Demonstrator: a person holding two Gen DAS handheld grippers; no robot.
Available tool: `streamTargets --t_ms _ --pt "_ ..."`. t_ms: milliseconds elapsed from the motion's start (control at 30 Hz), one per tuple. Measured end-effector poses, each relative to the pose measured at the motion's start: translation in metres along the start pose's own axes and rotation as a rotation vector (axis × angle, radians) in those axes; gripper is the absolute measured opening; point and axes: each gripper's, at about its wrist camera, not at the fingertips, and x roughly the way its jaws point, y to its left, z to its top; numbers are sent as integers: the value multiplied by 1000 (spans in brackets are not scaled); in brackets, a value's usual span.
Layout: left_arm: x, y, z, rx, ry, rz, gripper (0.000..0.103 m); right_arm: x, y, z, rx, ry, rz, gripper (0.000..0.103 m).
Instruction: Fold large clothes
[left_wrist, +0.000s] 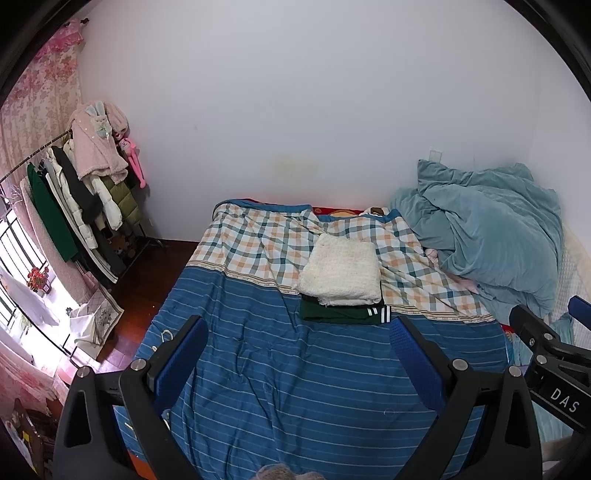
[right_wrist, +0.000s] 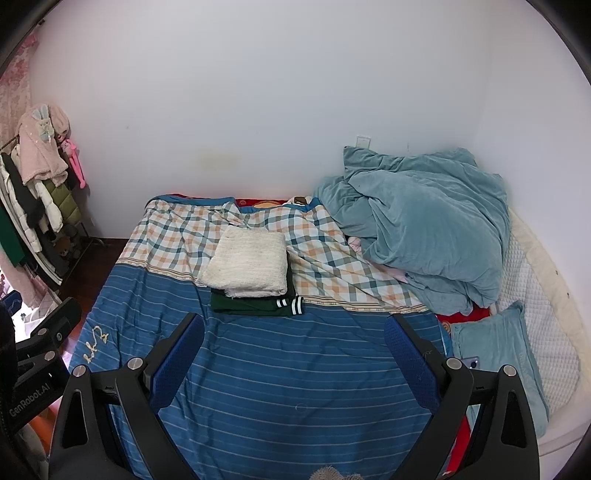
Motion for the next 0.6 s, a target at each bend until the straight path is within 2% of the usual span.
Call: streamTargets --t_ms 600 --pt "-5 0 6 -7 -8 5 101 -3 4 -2 0 -8 -3 99"
